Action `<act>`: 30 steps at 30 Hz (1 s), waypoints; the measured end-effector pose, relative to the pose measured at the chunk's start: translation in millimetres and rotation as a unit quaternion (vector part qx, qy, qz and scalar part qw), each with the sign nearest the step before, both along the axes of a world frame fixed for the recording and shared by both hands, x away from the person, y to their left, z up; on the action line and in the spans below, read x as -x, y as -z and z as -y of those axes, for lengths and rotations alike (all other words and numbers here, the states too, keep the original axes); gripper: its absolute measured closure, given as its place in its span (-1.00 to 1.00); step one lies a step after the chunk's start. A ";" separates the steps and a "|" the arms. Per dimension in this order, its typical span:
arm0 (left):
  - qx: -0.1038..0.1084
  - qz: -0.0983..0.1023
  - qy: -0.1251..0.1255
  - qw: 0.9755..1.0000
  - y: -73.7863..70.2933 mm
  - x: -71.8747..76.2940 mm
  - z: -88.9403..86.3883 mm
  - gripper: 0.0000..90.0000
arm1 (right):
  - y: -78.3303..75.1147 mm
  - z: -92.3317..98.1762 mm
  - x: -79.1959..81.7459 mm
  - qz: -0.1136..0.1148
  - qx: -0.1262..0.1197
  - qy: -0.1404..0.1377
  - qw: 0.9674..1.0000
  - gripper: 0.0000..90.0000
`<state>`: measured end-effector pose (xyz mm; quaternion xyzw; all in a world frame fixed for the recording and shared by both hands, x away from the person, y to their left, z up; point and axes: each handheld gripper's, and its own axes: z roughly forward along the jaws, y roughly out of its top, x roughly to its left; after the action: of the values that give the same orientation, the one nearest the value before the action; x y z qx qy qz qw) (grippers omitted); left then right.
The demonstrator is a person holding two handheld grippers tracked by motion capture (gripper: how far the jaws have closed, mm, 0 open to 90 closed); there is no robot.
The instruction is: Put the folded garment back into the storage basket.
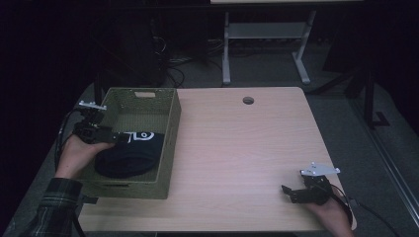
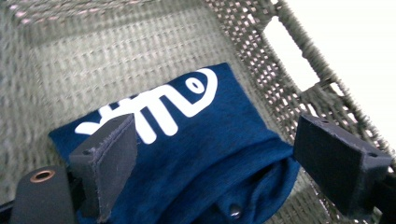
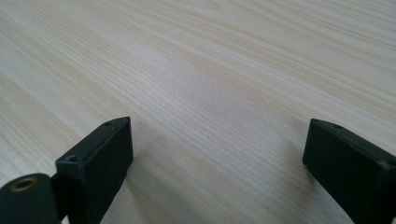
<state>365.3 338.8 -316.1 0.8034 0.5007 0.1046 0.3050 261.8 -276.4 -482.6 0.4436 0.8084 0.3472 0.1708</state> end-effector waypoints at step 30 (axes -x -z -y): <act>0.024 0.055 0.106 0.993 2.2 4.7 106.8 -0.69 | 0.0 0.0 0.0 0.000 0.000 0.000 1.000 -0.83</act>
<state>360.7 232.0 -318.3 0.8375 0.3973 0.1041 0.3604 261.8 -276.4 -482.6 0.4438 0.8082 0.3474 0.1706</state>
